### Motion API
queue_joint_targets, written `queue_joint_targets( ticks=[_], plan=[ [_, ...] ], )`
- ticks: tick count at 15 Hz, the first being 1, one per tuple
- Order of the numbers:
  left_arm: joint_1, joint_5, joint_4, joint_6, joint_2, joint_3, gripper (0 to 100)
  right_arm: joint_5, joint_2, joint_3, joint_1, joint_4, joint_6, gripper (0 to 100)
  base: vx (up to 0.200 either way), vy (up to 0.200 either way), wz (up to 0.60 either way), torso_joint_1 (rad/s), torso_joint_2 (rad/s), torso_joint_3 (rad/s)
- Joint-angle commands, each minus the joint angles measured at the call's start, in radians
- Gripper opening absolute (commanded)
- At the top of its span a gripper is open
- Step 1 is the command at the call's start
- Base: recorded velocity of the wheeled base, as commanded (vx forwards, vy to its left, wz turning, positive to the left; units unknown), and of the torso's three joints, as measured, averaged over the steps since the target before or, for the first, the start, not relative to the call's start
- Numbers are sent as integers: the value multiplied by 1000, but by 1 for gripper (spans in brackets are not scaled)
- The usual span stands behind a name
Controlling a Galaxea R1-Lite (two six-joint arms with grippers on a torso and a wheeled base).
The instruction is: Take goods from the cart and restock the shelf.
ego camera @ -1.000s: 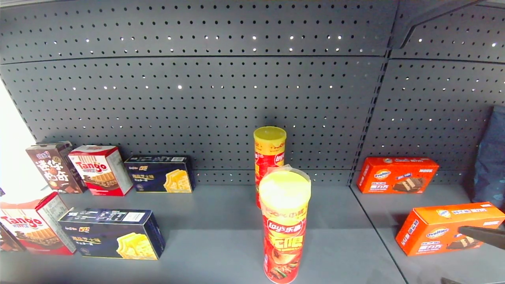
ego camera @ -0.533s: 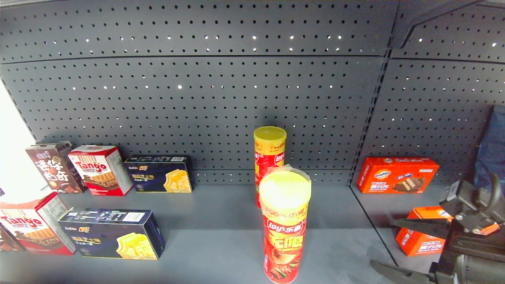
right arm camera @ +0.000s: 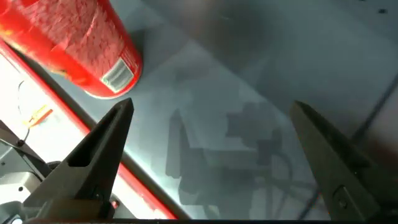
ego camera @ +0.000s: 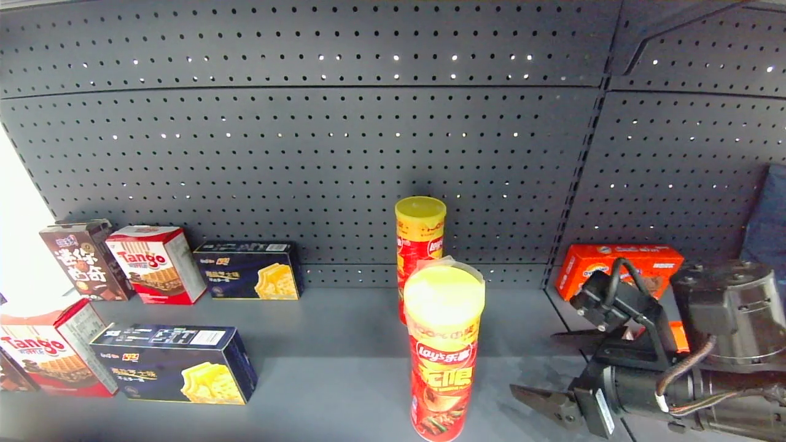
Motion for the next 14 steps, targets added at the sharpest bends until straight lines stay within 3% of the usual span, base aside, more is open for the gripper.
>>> queue_joint_targets(
  ticks=[1, 6, 14],
  plan=[
    [1, 1, 1, 0, 5, -11, 100, 0, 95, -65, 29, -1, 1, 100, 0, 0, 0, 0, 0, 0],
    [1, 1, 1, -1, 5, -15, 100, 0, 125, -82, 85, -1, 1, 100, 0, 0, 0, 0, 0, 0],
    [1, 2, 2, -1, 5, -12, 100, 0, 168, -113, 96, -6, 1, 100, 0, 0, 0, 0, 0, 0]
  ],
)
